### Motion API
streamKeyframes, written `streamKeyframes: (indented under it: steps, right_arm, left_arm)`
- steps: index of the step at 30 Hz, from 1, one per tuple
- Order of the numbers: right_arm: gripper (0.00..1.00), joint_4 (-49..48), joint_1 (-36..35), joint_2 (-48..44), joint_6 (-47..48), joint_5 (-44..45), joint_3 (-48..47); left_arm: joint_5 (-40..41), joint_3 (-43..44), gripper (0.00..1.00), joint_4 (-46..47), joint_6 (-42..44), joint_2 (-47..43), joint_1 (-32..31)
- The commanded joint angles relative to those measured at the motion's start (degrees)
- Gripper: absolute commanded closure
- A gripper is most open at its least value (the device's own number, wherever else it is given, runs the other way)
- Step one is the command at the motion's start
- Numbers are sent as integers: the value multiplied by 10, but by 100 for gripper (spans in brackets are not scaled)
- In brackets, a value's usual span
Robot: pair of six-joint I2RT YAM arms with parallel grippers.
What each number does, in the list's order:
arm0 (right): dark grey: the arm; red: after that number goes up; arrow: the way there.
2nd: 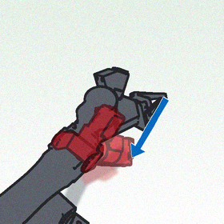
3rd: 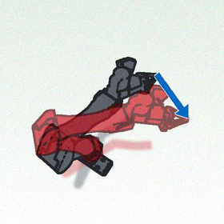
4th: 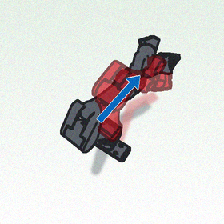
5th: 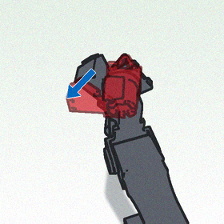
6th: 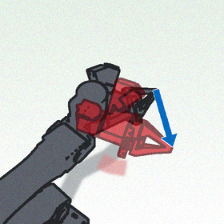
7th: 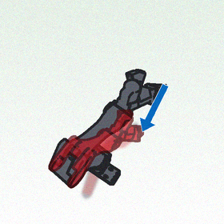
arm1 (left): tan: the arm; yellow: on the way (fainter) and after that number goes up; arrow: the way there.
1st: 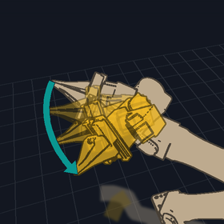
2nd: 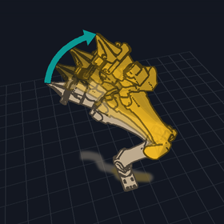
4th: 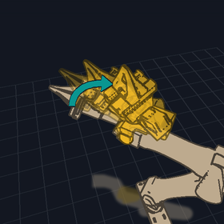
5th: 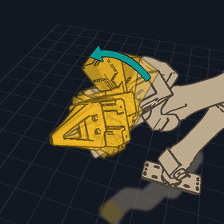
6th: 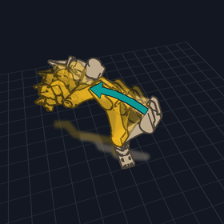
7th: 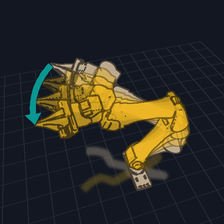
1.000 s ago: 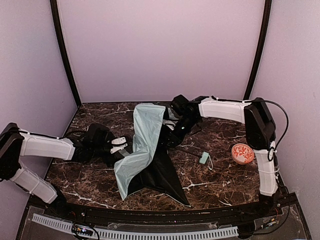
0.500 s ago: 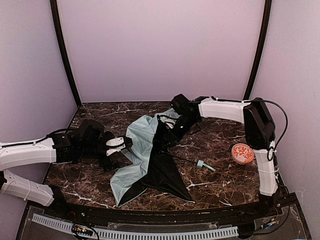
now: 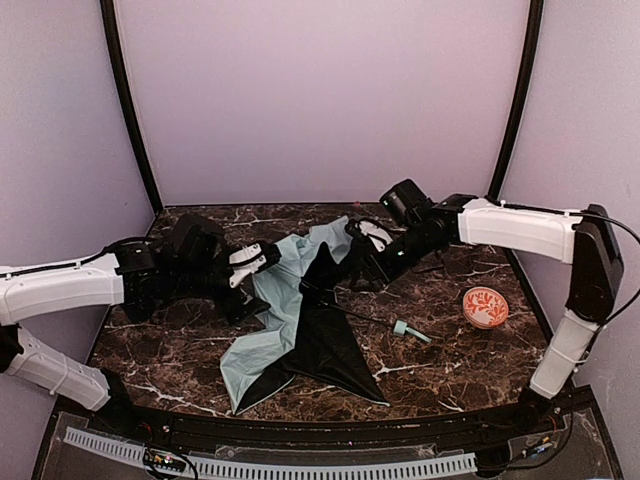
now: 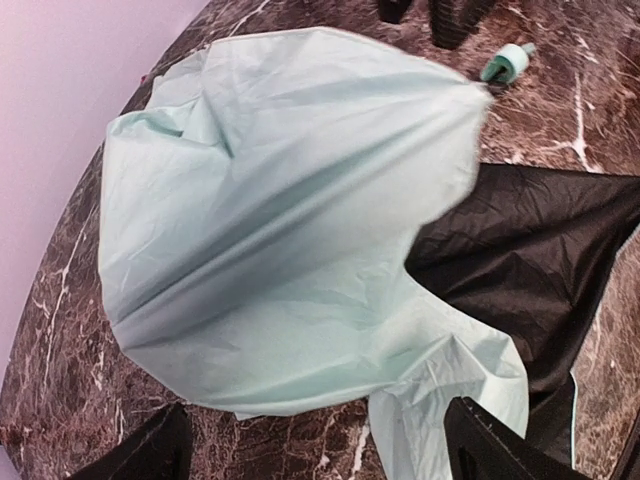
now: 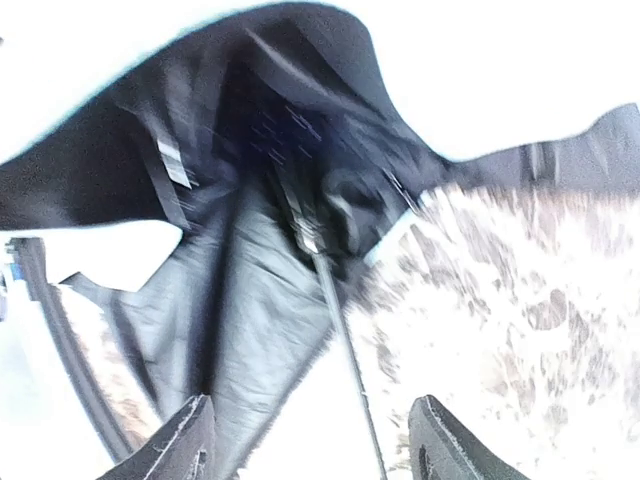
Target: Put away the umbrella
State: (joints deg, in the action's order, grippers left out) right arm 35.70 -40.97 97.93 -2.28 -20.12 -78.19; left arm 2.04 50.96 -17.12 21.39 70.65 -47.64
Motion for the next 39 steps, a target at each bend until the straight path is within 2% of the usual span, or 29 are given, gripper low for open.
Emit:
streamKeyframes:
  steps: [1,4,10,15,17,21,23,28,32,34,39]
  right_arm:
    - [33,-32,-8,54,1,67,6]
    - [33,-10,-10,106,27,63,-18]
    - [35,-20,-17,153,40,60,-26]
    - [42,-28,-25,188,36,64,-24]
    - [55,-27,-31,199,32,80,-26]
    - [91,-25,-34,185,34,92,-32]
    - [100,-14,-34,171,43,91,-47]
    - [100,36,-31,126,65,98,-123]
    - [100,29,-16,69,51,98,-176]
    - [100,7,-6,42,36,85,-195]
    - [100,-31,2,-4,30,24,-253]
  left_arm:
    - [-13,37,10,58,-41,43,27]
    - [-17,50,10,52,-57,65,28]
    - [-15,39,9,65,-66,56,30]
    - [-1,37,9,59,-62,45,31]
    - [2,34,9,55,-61,40,31]
    - [12,33,9,51,-59,25,32]
    - [12,36,9,48,-60,14,33]
    - [14,60,9,35,-60,-20,35]
    - [-6,74,14,37,-53,-58,30]
    - [-41,69,16,53,-40,-83,20]
    - [-202,6,23,124,-26,-132,6]
